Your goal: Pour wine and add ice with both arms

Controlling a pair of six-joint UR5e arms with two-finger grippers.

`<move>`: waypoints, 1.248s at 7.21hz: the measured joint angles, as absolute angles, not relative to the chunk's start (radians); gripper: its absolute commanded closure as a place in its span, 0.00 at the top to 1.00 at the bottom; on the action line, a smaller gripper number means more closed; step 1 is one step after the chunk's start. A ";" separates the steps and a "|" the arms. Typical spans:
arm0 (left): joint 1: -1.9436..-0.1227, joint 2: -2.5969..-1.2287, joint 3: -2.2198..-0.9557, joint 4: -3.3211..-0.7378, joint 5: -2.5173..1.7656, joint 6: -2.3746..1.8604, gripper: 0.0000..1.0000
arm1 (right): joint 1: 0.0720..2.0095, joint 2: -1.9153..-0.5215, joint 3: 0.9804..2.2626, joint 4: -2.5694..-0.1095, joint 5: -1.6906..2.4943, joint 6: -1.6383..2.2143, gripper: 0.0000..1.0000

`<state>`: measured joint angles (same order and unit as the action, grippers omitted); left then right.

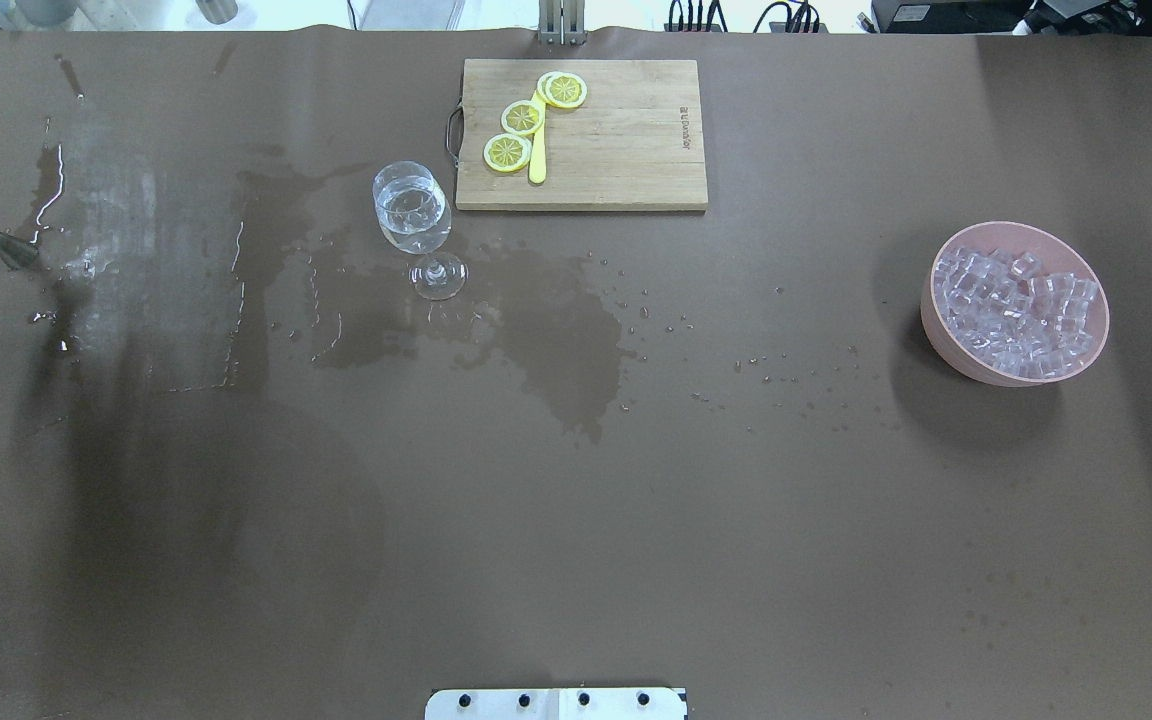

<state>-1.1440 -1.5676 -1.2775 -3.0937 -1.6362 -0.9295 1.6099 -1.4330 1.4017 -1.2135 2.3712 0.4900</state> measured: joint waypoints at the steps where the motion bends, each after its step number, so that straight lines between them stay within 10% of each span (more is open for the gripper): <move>1: -1.186 -1.585 -1.292 -3.038 -1.685 -0.920 0.83 | 1.609 -1.442 1.398 -1.210 2.370 0.487 1.00; 9: -1.454 -1.725 -1.396 -2.101 -2.259 -0.484 0.91 | 1.609 -1.465 1.429 -1.203 2.390 0.582 1.00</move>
